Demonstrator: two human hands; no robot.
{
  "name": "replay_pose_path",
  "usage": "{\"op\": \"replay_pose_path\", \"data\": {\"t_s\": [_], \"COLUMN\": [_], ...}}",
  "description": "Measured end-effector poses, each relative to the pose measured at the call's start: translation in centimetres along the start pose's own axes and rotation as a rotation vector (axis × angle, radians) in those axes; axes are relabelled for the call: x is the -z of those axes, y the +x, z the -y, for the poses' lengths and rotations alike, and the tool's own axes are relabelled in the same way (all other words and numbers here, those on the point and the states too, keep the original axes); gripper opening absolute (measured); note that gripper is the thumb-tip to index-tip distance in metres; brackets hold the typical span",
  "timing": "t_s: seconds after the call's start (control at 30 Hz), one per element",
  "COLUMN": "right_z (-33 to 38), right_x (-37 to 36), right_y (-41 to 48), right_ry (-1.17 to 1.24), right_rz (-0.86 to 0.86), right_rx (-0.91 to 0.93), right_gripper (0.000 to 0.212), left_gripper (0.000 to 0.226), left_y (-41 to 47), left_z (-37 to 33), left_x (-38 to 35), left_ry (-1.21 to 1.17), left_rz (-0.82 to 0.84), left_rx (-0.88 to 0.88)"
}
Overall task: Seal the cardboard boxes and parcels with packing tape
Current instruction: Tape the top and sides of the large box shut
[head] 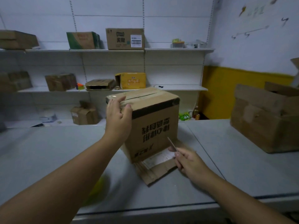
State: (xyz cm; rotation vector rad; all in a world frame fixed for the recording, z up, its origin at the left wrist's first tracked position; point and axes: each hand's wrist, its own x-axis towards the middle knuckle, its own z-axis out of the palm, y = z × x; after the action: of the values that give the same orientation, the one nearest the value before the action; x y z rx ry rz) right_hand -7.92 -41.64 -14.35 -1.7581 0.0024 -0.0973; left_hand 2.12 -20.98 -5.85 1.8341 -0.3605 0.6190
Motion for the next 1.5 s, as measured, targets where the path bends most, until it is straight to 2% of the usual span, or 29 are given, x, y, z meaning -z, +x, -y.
{"op": "replay_pose_path", "data": {"t_s": [0.17, 0.4, 0.57, 0.63, 0.73, 0.87, 0.93, 1.0, 1.07, 1.17, 1.3, 1.37, 1.5], "right_z": [0.2, 0.2, 0.7, 0.7, 0.4, 0.4, 0.5, 0.4, 0.6, 0.8, 0.1, -0.3, -1.0], "right_x": [0.4, 1.6, 2.3, 2.3, 2.1, 2.1, 2.4, 3.4, 5.0, 7.5, 9.2, 9.2, 9.0], "right_y": [-0.1, 0.2, 0.1, 0.2, 0.1, -0.1, -0.1, -0.3, -1.0, -2.2, -2.6, -2.6, -2.9], "right_ry": [0.051, 0.094, -0.001, -0.004, -0.019, -0.066, -0.280, -0.706, -0.933, -0.992, -0.980, -1.000, -1.065], "right_rz": [0.092, 0.183, 0.274, 0.264, 0.211, 0.157, 0.112, 0.111, 0.108, 0.102, 0.067, 0.027, 0.038], "right_rx": [-0.034, -0.103, -0.137, -0.142, -0.147, -0.156, -0.070, 0.102, 0.162, 0.215, 0.240, 0.277, 0.362], "right_gripper": [0.025, 0.043, 0.045, 0.040, 0.028, 0.033, 0.040, 0.045, 0.040, 0.028, 0.030, 0.023, 0.023], "left_gripper": [0.038, 0.045, 0.041, 0.036, 0.041, 0.042, 0.044, 0.044, 0.043, 0.041, 0.041, 0.040, 0.044], "left_y": [-0.3, -0.2, -0.3, -0.4, -0.6, -0.6, -0.6, -0.7, -0.6, -0.6, -0.5, -0.4, -0.4], "left_z": [0.1, 0.1, 0.0, 0.0, -0.1, 0.0, 0.0, 0.0, 0.0, 0.0, -0.4, -0.7, -1.0], "left_x": [0.1, 0.1, 0.3, 0.4, 0.6, 0.8, 0.9, 1.1, 1.1, 0.9, 0.4, 0.2, 0.4], "left_ry": [-0.001, -0.004, -0.011, -0.006, 0.000, -0.008, 0.000, 0.009, 0.012, 0.014, 0.010, -0.019, -0.063], "left_rz": [-0.009, 0.001, 0.001, -0.002, 0.002, 0.007, 0.007, 0.003, 0.008, 0.011, 0.019, 0.020, 0.003], "left_rx": [0.011, 0.015, 0.015, 0.011, 0.015, 0.027, 0.025, 0.022, 0.018, 0.011, 0.013, 0.030, 0.097]}}
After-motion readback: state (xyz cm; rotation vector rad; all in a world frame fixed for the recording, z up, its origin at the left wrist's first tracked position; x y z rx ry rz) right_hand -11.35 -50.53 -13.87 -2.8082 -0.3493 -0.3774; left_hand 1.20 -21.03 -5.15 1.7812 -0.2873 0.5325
